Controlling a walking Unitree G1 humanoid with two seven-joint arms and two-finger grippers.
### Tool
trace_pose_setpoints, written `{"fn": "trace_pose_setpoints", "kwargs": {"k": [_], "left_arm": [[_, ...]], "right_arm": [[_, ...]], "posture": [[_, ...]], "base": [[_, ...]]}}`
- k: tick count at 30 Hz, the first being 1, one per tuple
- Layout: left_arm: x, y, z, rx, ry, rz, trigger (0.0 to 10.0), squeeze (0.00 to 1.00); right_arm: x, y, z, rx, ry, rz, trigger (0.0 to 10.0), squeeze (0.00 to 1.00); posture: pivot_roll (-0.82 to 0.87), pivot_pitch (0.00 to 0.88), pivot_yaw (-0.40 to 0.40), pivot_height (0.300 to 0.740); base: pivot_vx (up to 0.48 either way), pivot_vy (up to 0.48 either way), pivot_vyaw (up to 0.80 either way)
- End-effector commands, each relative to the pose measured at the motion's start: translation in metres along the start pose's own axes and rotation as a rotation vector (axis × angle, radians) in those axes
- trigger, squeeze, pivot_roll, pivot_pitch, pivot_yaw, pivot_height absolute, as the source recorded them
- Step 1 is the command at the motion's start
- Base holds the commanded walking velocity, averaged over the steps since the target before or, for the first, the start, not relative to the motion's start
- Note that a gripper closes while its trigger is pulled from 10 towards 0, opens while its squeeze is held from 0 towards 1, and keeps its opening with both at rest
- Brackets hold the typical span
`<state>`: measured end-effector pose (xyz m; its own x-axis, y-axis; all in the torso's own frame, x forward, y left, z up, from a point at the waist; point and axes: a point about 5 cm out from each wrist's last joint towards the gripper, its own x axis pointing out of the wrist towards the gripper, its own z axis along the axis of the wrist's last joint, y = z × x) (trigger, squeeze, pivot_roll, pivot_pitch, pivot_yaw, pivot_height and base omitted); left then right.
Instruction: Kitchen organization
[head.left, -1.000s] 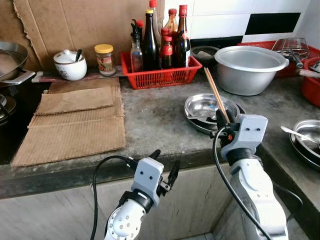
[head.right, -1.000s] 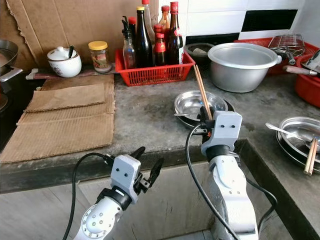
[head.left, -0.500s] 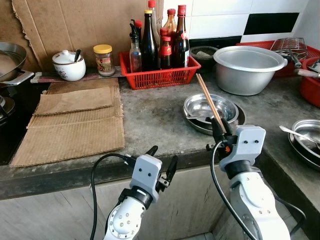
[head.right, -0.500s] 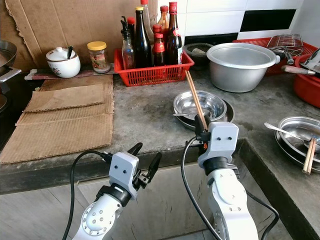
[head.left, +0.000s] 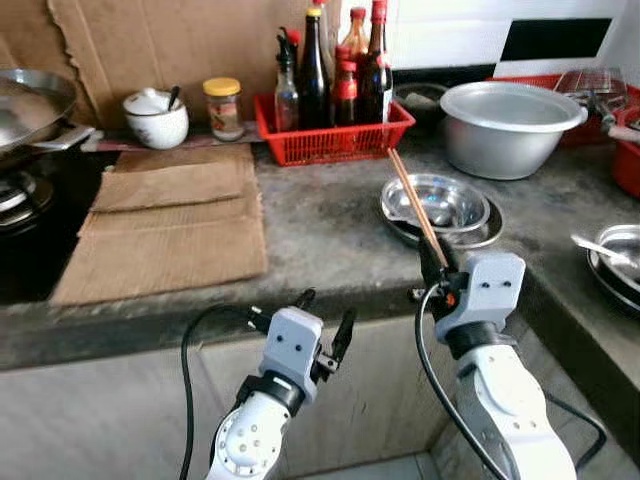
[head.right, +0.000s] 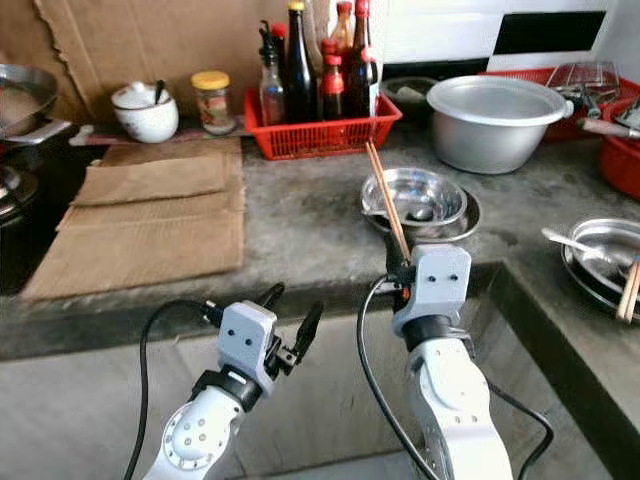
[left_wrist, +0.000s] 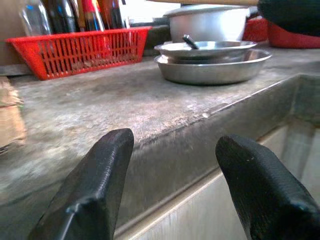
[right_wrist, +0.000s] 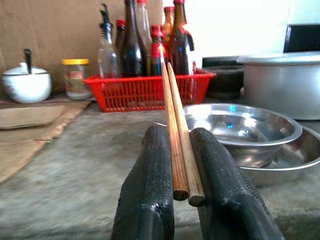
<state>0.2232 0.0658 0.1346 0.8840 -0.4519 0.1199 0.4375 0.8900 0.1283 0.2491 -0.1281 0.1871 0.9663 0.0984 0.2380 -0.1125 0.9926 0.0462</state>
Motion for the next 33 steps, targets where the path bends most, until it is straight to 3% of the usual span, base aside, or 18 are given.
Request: {"fn": "trace_pose_setpoints", "kwargs": {"k": [1,9,10,11,12,13,14,15,29,33], "left_arm": [[0.0004,-0.0005,0.0013,0.001,-0.009,-0.006,10.0,0.0],[0.0004,-0.0011,0.001,-0.001,-0.006,-0.006,10.0,0.0],[0.0006,-0.001,0.0011,-0.001,-0.006,-0.004,10.0,0.0],[0.0006,-0.001,0.0011,-0.001,-0.006,-0.004,10.0,0.0],[0.0008,-0.0009,0.0009,-0.001,-0.006,-0.002,10.0,0.0],[0.0007,-0.0009,0.0007,-0.002,-0.006,-0.003,10.0,0.0],[0.0007,-0.001,0.0007,-0.002,-0.006,-0.003,10.0,0.0],[0.0006,-0.0011,0.0007,-0.002,-0.005,-0.003,10.0,0.0],[0.0006,-0.001,0.0007,-0.006,-0.004,-0.001,10.0,0.0],[0.0001,-0.0014,0.0002,-0.009,-0.002,-0.002,10.0,0.0]], "right_arm": [[0.0001,-0.0006,0.0023,-0.003,-0.01,-0.008,0.0,0.0],[0.0013,0.0004,0.0018,-0.001,-0.004,-0.012,0.2,0.0],[0.0014,0.0003,0.0011,-0.004,0.0,-0.014,4.5,0.0],[0.0014,0.0003,0.0011,-0.004,0.0,-0.014,4.5,0.0],[0.0016,0.0007,0.0007,-0.003,0.001,-0.011,3.9,0.0],[0.0017,0.001,0.0004,-0.001,0.003,-0.009,4.8,0.0],[0.0018,0.0011,0.0003,0.0,0.003,-0.009,4.8,0.0],[0.002,0.0011,0.0003,-0.001,0.004,-0.01,10.0,0.0],[-0.0008,-0.0015,-0.0058,-0.009,0.04,-0.022,10.0,0.0],[-0.0018,-0.002,-0.0071,-0.012,0.047,-0.027,10.0,0.0]], "posture": [[0.18,0.0,-0.039,0.74],[0.19,0.0,-0.042,0.74],[0.18,0.0,-0.042,0.74],[0.18,0.0,-0.042,0.74],[0.18,0.0,-0.043,0.74],[0.18,0.0,-0.043,0.74],[0.18,0.0,-0.043,0.74],[0.18,0.0,-0.043,0.74],[0.18,0.0,-0.04,0.74],[0.18,0.0,-0.036,0.74]], "base": [[-0.319,0.0,0.0],[-0.324,0.0,0.0],[-0.326,0.0,0.0],[-0.326,0.0,0.0],[-0.322,0.0,0.0],[-0.33,0.0,0.0],[-0.33,0.0,0.0],[-0.334,0.0,0.0],[-0.333,0.0,0.0],[-0.361,0.0,-0.73]]}}
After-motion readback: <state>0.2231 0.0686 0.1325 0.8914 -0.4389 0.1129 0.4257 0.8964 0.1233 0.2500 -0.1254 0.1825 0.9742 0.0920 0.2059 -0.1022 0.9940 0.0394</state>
